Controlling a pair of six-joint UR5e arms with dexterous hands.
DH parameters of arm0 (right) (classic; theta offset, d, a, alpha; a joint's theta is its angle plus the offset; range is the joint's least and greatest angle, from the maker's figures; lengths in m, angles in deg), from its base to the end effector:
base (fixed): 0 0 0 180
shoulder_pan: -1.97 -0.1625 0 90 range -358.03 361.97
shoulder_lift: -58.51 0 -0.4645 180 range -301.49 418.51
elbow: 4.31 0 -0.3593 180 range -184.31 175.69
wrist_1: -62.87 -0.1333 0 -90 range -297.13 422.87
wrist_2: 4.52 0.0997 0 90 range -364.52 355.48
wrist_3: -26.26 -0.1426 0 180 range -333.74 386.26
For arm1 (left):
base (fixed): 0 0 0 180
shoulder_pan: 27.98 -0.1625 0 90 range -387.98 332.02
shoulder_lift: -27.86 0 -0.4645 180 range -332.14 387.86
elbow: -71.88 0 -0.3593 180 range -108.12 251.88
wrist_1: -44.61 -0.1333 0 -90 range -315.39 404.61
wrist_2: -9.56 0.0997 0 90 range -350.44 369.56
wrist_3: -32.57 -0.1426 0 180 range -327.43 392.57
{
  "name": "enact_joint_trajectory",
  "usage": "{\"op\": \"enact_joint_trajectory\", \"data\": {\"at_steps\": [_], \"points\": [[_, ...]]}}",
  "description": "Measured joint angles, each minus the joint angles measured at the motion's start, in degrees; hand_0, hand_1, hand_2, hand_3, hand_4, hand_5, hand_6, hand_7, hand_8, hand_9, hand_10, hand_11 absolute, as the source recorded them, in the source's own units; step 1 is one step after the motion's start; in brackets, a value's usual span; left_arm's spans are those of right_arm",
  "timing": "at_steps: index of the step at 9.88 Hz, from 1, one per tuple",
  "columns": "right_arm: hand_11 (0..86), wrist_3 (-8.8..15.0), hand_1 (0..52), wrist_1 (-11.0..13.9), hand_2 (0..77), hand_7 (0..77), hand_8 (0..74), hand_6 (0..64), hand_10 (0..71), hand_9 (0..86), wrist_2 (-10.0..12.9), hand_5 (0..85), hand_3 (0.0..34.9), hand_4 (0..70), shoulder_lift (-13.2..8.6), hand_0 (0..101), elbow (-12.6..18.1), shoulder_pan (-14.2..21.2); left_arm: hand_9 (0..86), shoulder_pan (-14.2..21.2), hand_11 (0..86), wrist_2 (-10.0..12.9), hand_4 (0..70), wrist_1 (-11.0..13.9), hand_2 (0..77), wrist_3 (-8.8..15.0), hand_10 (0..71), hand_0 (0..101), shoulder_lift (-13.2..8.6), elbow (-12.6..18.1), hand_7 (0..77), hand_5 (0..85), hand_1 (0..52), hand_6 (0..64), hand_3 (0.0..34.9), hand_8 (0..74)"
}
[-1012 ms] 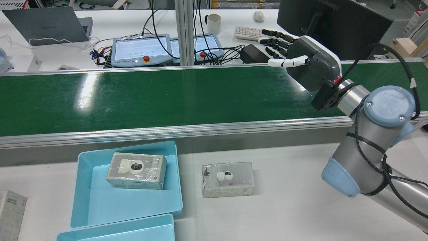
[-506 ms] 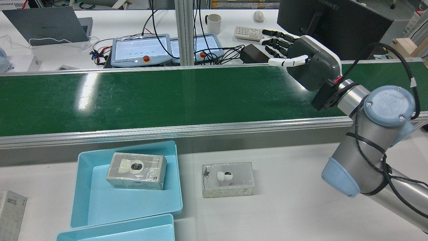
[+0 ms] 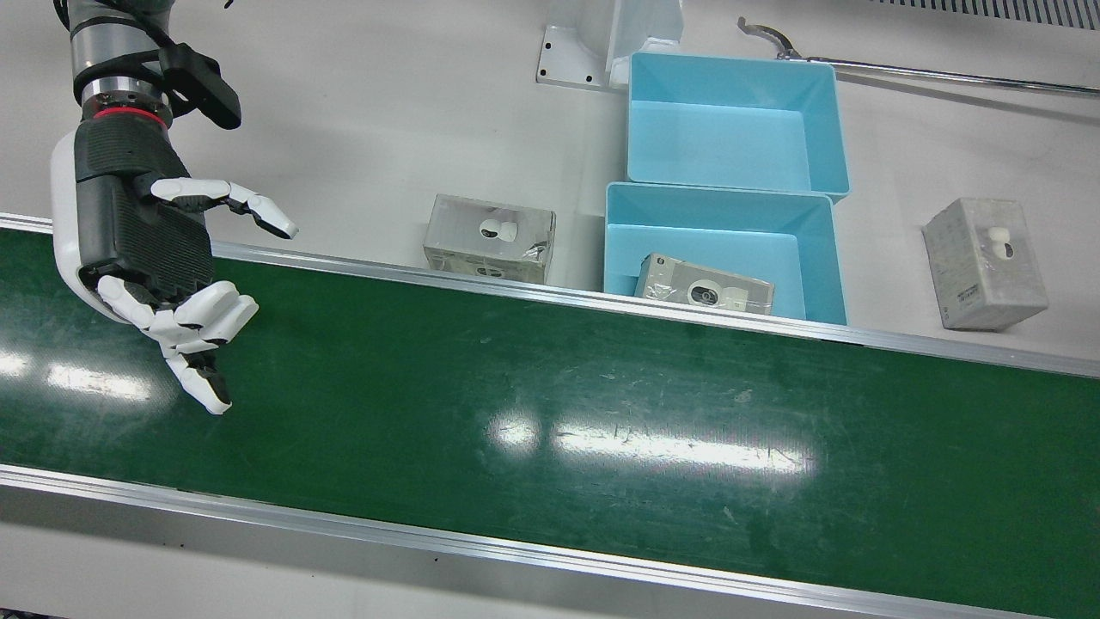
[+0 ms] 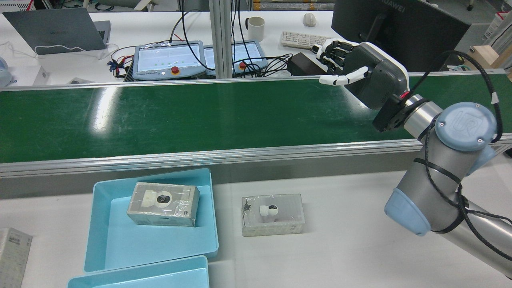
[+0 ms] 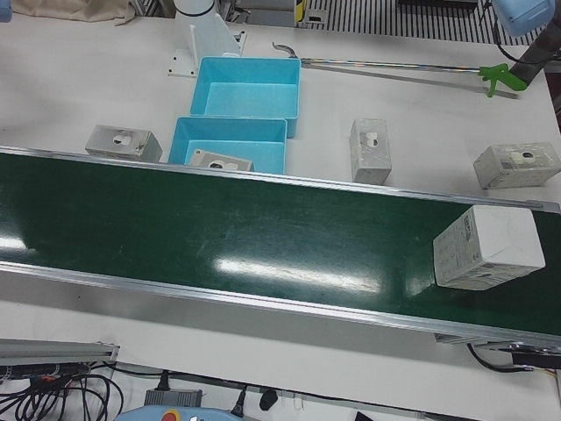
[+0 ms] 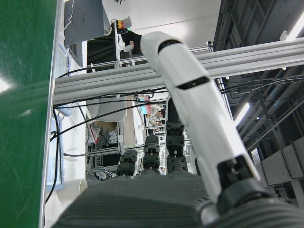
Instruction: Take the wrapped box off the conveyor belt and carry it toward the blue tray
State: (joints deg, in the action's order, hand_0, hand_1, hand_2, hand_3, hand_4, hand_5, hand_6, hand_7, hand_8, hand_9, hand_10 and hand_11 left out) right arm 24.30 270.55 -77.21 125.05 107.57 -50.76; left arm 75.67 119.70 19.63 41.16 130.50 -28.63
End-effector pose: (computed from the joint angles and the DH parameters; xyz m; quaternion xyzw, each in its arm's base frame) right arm -0.2220 -0.5819 0.3867 -0.1843 -0.7816 0.5928 0.0612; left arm -0.2146 -0.5269 0.5784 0.0952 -0.6899 0.7174 0.0170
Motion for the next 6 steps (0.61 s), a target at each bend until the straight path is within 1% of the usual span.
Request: {"op": "enact_joint_trajectory", "data": {"at_steps": [1, 2, 3, 4, 6], "points": [[12.5, -0.03, 25.1, 0.00, 24.5, 46.4, 10.9, 27.8, 6.0, 18.5, 0.00, 51.3, 0.7, 34.9, 0.00, 60, 0.02, 0.00, 0.0, 0.00, 0.0, 0.00, 0.0, 0.00, 1.1, 0.00, 0.0, 0, 0.00, 0.00, 0.5, 1.1, 0.0, 0.0, 0.0, 0.5], [12.5, -0.09, 25.1, 0.00, 24.5, 46.4, 10.9, 27.8, 6.0, 18.5, -0.02, 51.3, 0.7, 34.9, 0.02, 60, 0.04, 0.00, 0.0, 0.00, 0.0, 0.00, 0.0, 0.00, 0.5, 0.00, 0.5, 0, 0.00, 0.00, 0.5, 1.1, 0.0, 0.0, 0.0, 0.5], [13.1, -0.29, 23.5, 0.00, 22.9, 49.1, 10.9, 29.5, 7.1, 19.6, -0.07, 48.0, 0.6, 35.5, 0.05, 60, 0.06, 0.00, 0.0, 0.00, 0.0, 0.00, 0.0, 0.00, 1.1, 0.00, 0.5, 0, 0.00, 0.00, 0.5, 1.1, 0.0, 0.0, 0.0, 0.5], [13.1, -0.50, 26.7, 0.00, 24.0, 49.1, 10.9, 29.5, 7.1, 19.6, -0.12, 42.0, 0.7, 33.8, 0.10, 61, 0.08, -0.03, 0.0, 0.00, 0.0, 0.00, 0.0, 0.00, 1.1, 0.00, 0.0, 0, 0.00, 0.00, 0.5, 1.1, 0.0, 0.0, 0.0, 0.5], [12.5, -0.87, 26.7, 0.00, 24.0, 49.1, 10.9, 29.5, 7.1, 19.6, -0.21, 42.0, 0.7, 33.8, 0.15, 61, 0.11, -0.07, 0.0, 0.00, 0.0, 0.00, 0.0, 0.00, 1.1, 0.00, 0.5, 0, 0.00, 0.00, 0.5, 1.1, 0.0, 0.0, 0.0, 0.5]]}}
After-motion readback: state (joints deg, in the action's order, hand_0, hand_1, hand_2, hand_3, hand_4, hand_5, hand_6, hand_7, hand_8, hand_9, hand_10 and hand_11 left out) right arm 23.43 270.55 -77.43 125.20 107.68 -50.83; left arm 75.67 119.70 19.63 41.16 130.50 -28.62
